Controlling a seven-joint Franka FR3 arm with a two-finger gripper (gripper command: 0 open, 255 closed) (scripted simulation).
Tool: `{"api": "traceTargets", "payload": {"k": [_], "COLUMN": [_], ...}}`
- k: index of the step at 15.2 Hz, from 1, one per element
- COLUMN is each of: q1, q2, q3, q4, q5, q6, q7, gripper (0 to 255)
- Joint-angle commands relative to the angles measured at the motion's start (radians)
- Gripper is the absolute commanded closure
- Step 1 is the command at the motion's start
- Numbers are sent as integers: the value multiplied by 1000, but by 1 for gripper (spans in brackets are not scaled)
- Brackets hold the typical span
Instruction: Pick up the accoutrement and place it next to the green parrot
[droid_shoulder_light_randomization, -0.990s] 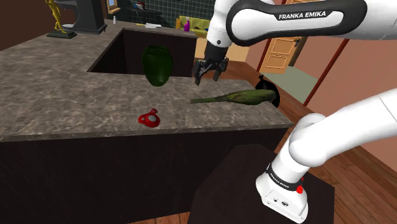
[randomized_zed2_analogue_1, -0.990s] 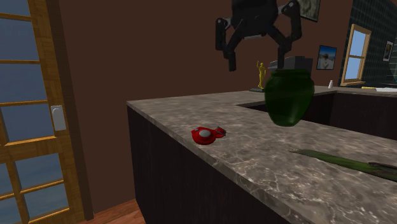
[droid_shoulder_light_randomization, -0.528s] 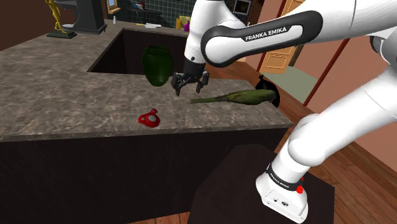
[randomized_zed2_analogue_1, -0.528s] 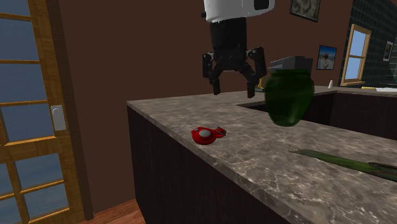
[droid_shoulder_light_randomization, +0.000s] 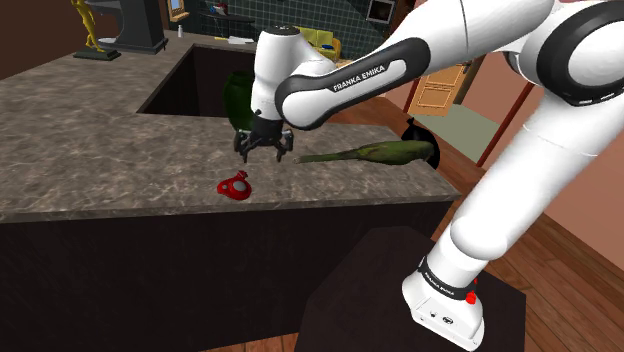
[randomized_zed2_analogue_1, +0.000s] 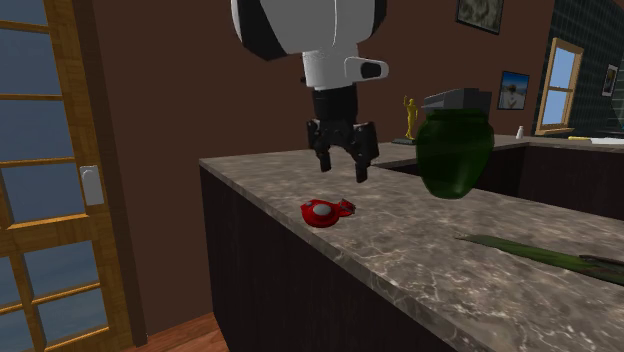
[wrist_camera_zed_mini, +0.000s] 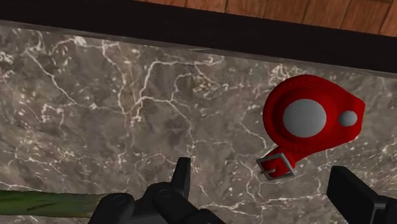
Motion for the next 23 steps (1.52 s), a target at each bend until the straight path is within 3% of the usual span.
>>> {"api": "traceTargets", "payload": {"k": [1,5,13,21,22,23], "q1": [-1,31,49,49,49,49], "q2": [92,264,351,350,350,350], "q3": [12,2,-29,-29,-29,-29], "q4": [55,181,185,185,185,185], "q5": [-62,-177,-244,-244,-244,-244], "q6": [26,47,117,117,117,117], "q7": [92,257,305,305,305,305], "gripper": [0,0,0,0,255,255]}}
